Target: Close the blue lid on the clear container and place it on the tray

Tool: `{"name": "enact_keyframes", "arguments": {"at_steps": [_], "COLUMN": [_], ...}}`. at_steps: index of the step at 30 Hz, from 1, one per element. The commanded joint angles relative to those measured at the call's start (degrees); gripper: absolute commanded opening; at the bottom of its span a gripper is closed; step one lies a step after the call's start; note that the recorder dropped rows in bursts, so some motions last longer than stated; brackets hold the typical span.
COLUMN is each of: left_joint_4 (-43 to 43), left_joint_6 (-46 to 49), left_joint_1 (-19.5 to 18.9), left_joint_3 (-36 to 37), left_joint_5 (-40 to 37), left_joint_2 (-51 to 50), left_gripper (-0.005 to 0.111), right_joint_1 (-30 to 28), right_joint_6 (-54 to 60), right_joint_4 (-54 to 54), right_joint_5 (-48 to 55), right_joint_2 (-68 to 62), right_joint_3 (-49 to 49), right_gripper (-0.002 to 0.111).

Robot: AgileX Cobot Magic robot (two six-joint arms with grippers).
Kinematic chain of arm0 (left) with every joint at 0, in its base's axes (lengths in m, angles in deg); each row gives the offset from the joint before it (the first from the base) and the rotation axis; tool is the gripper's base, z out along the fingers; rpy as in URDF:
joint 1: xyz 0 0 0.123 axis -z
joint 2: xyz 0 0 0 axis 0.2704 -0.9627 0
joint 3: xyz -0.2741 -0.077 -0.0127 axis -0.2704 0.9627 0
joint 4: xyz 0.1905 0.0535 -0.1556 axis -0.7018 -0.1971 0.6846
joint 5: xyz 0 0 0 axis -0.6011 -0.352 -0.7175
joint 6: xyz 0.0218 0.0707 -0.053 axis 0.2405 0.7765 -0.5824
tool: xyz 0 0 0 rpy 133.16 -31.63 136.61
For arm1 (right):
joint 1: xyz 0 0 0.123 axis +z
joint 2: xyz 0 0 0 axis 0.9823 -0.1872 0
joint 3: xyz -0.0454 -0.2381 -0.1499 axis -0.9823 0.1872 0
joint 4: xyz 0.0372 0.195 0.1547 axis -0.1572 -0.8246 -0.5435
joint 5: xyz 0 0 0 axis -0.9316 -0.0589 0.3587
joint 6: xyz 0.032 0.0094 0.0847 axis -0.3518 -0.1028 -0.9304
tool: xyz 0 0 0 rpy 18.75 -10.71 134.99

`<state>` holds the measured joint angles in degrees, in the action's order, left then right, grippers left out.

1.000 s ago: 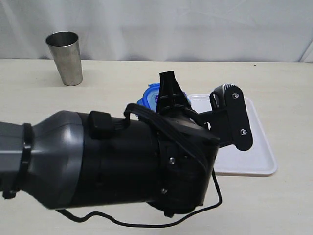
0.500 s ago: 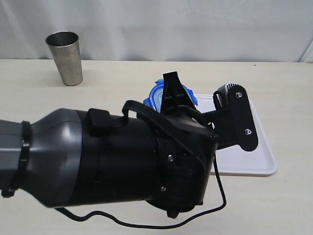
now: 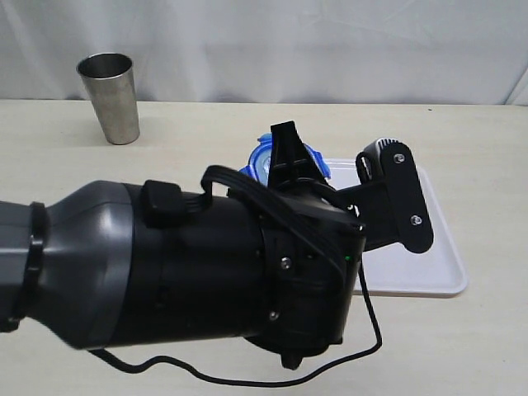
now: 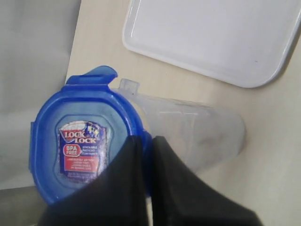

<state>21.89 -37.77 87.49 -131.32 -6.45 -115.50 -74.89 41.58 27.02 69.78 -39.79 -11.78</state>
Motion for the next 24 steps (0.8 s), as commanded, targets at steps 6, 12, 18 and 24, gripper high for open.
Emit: {"name": "enact_keyframes", "arguments": {"at_steps": [6,12,18,24], "left_joint_4": [0.17,1.29,2.9,5.15], "left_joint_6": [-0.62,-0.62,0.97,4.19], "left_joint_1": [-0.04,-0.04,-0.04,-0.04], "left_joint_3": [0.08,0.08,0.08,0.08], "left_joint_5": [-0.14,0.11,0.11,1.49], "left_joint_2": [3.15,3.32,3.32,3.32], "left_gripper": [0.0,0.0,0.0,0.0], "right_joint_1": [-0.26,-0.26,-0.26,-0.26], "right_joint_6": [-0.07,-0.07,-0.07,-0.07], "right_joint_4": [0.02,0.02,0.02,0.02], "right_joint_5": [-0.16,-0.16,-0.16,-0.16], "right_joint_2": [0.27,0.27,0.27,0.27], "right_joint_3": [0.18,0.18,0.18,0.18], "right_gripper": [0.004,0.004,0.004,0.004]}}
